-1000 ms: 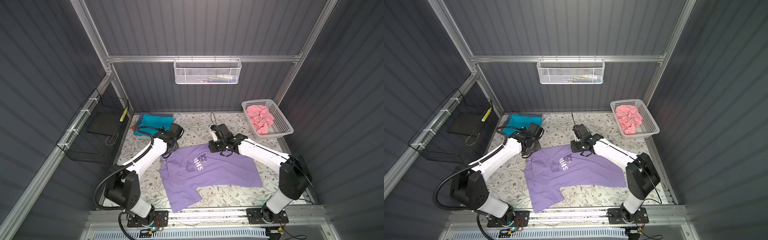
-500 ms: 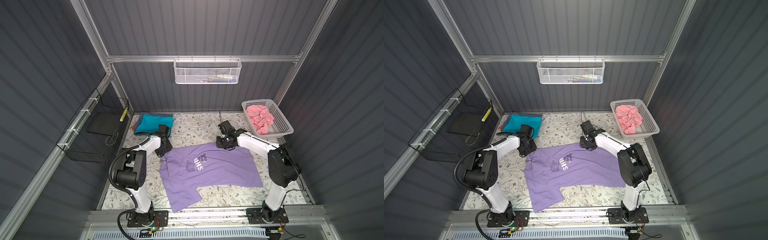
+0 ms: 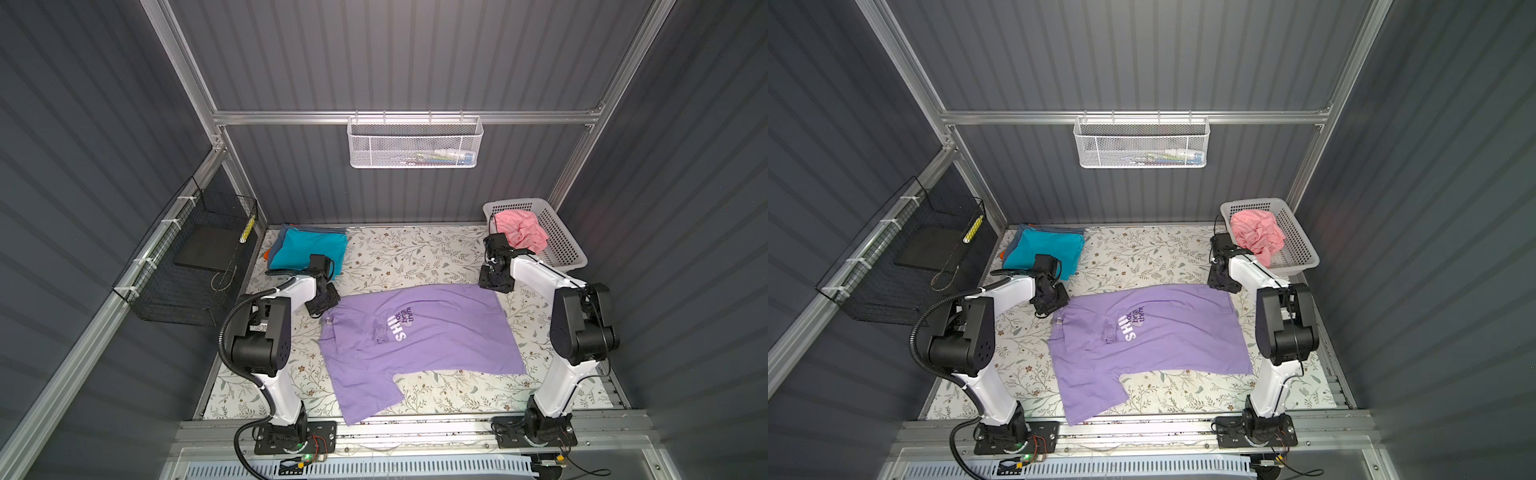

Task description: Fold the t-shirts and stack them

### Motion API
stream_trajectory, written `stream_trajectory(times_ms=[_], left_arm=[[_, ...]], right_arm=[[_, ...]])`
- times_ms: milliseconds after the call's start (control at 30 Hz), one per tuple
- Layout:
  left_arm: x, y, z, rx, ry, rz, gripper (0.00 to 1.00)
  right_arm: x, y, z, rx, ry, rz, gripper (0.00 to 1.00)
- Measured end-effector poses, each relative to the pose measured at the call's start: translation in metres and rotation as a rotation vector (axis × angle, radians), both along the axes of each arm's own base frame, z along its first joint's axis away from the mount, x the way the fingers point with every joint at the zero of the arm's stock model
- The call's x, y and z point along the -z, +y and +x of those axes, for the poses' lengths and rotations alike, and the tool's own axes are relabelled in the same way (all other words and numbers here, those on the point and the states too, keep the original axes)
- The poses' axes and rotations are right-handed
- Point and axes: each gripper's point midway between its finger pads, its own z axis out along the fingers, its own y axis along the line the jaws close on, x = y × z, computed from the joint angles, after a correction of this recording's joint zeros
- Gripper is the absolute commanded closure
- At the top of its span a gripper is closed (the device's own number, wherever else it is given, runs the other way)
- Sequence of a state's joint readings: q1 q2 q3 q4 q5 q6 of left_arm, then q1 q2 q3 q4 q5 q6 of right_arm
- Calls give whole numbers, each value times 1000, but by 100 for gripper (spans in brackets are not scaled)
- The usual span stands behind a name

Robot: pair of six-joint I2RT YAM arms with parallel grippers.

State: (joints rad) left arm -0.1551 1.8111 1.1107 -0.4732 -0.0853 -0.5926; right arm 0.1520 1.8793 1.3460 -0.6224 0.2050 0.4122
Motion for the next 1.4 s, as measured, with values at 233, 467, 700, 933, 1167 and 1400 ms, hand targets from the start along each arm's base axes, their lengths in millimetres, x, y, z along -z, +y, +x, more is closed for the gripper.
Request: stream_trajectory(times_ms=[233,467,700,933,1167,1400], left_arm=[[0,2,0,1,0,6,66],[0,3,0,1,1,8,66],[0,4,0,-1,3,13,66],[1,4,0,2,9,16,67],[1,5,0,1,9,21,68],[1,5,0,3,9,23,69]], right_arm=[[26,-1,14,-2,54,31,51],[28,-5,35,14,38,81,57],[28,-6,42,20,29,122,94],[21,-8,48,20,14,138,100],[-3,-14,65,27,-40,143,100],[-16,-14,73,17,-72,138,74]])
